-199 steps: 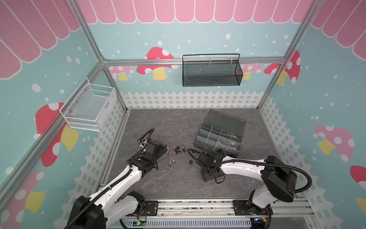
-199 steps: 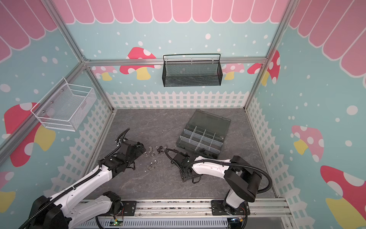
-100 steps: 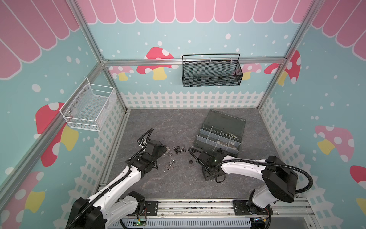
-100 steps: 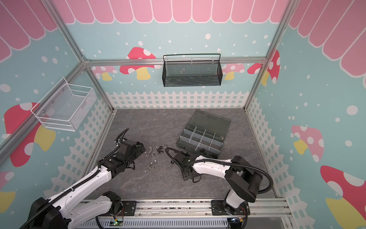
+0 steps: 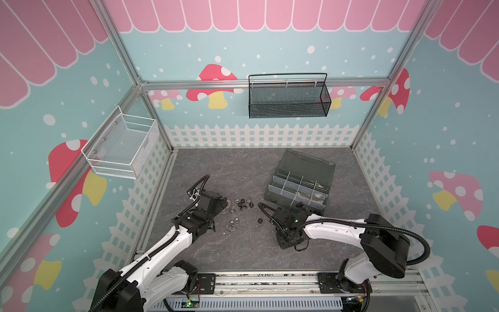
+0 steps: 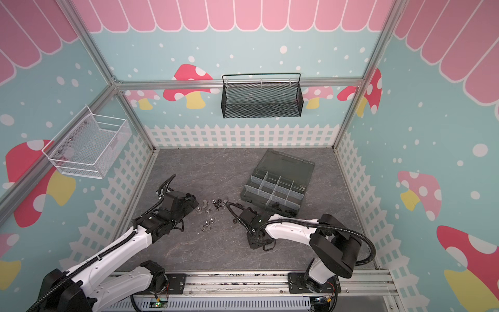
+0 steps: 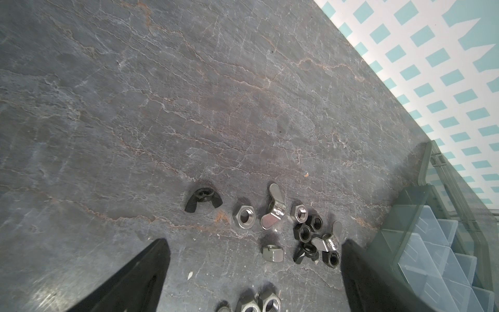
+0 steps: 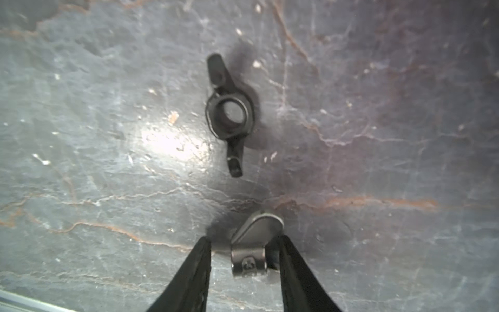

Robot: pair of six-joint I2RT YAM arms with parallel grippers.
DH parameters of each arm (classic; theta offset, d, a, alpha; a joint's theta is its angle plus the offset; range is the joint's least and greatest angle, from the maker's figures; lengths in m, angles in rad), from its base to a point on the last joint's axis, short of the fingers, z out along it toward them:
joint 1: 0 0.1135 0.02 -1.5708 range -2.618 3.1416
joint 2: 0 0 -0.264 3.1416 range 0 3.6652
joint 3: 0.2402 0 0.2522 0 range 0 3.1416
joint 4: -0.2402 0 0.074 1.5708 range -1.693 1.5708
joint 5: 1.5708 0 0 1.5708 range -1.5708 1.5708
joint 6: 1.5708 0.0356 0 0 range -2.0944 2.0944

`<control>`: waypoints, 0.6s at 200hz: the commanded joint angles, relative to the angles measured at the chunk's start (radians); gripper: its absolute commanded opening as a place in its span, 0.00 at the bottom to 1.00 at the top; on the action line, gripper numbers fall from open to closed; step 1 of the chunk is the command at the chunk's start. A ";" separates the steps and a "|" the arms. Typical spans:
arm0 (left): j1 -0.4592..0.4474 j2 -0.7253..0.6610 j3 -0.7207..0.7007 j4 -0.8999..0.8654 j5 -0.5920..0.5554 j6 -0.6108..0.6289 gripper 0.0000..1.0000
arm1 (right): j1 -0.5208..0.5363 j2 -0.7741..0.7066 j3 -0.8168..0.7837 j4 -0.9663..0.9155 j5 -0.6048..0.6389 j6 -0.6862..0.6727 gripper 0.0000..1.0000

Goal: Sort the screws and nuts into containers
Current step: Pick up the screw from the bottom-center of the table.

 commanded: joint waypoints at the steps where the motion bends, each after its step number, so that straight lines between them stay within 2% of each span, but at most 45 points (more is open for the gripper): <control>1: 0.008 -0.003 0.003 0.005 -0.024 -0.019 1.00 | 0.001 -0.018 -0.016 0.004 0.000 0.020 0.40; 47: 0.008 0.009 0.006 0.005 -0.021 -0.020 1.00 | 0.002 0.010 -0.009 0.008 0.027 0.012 0.32; 120: 0.008 0.013 0.009 0.004 -0.024 -0.019 1.00 | 0.002 -0.012 0.005 -0.002 0.042 0.011 0.08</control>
